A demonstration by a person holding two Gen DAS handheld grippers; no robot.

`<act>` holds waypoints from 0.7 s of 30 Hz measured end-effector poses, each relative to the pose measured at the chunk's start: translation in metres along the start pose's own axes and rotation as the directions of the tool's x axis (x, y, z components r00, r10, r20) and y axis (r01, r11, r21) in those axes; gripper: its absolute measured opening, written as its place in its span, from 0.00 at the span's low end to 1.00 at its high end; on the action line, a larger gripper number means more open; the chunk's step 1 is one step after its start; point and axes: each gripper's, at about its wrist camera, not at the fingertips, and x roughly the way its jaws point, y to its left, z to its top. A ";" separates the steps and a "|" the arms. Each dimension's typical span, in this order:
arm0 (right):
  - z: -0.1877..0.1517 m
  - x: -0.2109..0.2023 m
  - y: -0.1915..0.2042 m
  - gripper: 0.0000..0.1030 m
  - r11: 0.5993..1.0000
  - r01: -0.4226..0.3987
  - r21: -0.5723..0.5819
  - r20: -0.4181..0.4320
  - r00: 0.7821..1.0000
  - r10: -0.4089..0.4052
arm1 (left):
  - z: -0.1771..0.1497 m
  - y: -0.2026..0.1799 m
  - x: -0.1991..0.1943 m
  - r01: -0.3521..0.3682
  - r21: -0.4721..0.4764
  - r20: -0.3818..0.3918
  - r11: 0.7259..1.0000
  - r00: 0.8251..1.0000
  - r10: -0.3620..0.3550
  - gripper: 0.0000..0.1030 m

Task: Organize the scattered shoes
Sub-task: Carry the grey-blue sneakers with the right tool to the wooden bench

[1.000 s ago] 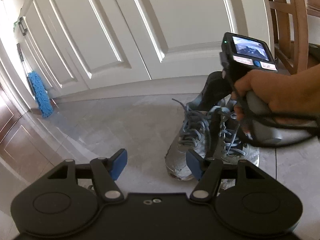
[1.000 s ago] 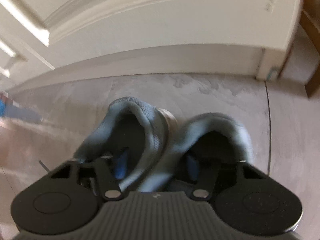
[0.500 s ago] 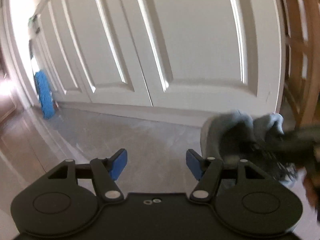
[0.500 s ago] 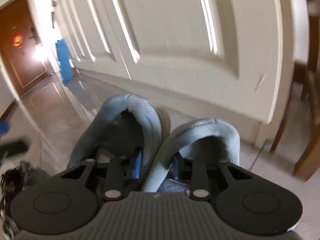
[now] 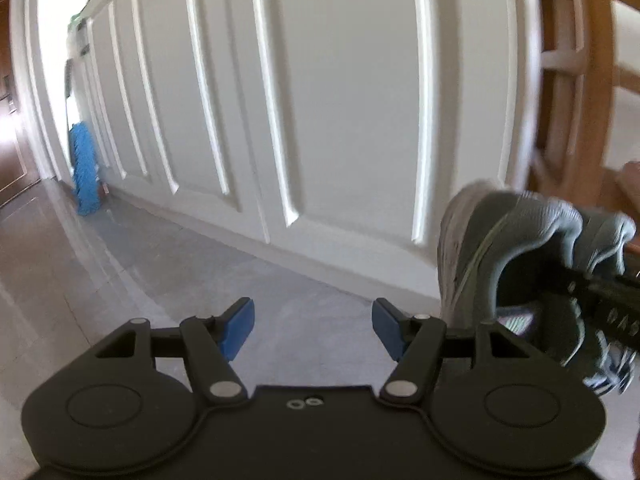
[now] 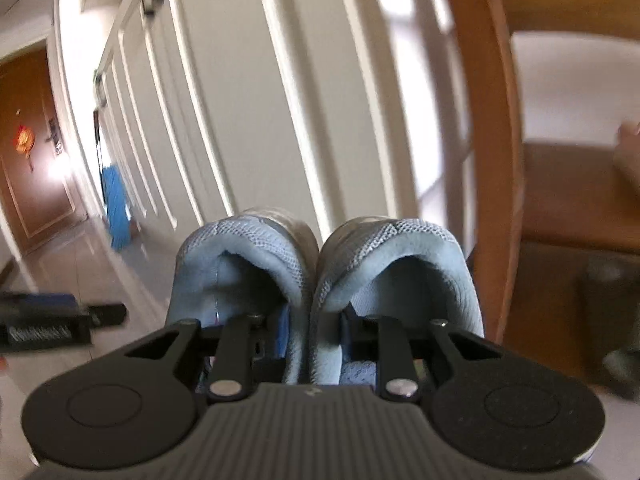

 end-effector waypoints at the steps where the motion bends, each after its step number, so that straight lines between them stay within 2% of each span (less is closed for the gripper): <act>1: 0.019 -0.021 0.003 0.26 1.000 0.016 -0.005 0.007 1.000 -0.016 | 0.010 -0.002 -0.011 0.013 0.009 -0.003 1.000 1.000 -0.013 0.63; 4: 0.069 -0.077 0.007 0.26 0.998 0.060 -0.007 0.015 0.998 -0.060 | 0.047 -0.011 -0.048 0.059 0.038 -0.006 0.998 0.998 -0.059 0.63; 5: 0.089 -0.099 0.009 0.26 0.997 0.078 -0.002 0.015 0.997 -0.078 | 0.071 -0.016 -0.071 0.085 0.052 -0.005 0.995 0.996 -0.084 0.63; 7: 0.125 -0.135 0.007 0.26 0.994 0.112 0.015 0.004 0.994 -0.112 | 0.098 -0.022 -0.096 0.114 0.056 -0.013 0.992 0.994 -0.113 0.63; 11: 0.201 -0.216 0.011 0.26 0.980 0.198 0.026 0.004 0.980 -0.198 | 0.170 -0.036 -0.170 0.199 0.055 0.015 0.979 0.980 -0.200 0.63; 12: 0.213 -0.225 0.015 0.26 0.976 0.216 0.026 0.008 0.976 -0.216 | 0.180 -0.038 -0.182 0.211 0.057 0.021 0.976 0.977 -0.213 0.63; 15: 0.264 -0.284 0.023 0.26 0.956 0.293 0.034 0.037 0.955 -0.294 | 0.219 -0.047 -0.238 0.273 0.076 0.043 0.959 0.960 -0.277 0.63; 17: 0.300 -0.331 0.028 0.26 0.932 0.359 0.055 0.070 0.929 -0.363 | 0.239 -0.054 -0.272 0.305 0.086 0.054 0.949 0.949 -0.310 0.63; 18: 0.306 -0.342 0.029 0.26 0.923 0.379 0.065 0.080 0.920 -0.384 | 0.250 -0.055 -0.289 0.329 0.095 0.054 0.940 0.941 -0.335 0.63; 19: 0.323 -0.368 0.031 0.26 0.903 0.420 0.089 0.098 0.899 -0.428 | 0.258 -0.057 -0.303 0.345 0.106 0.058 0.933 0.934 -0.352 0.63; 21: 0.341 -0.398 0.034 0.26 0.878 0.464 0.122 0.114 0.872 -0.476 | 0.272 -0.064 -0.333 0.379 0.138 0.071 0.915 0.918 -0.390 0.63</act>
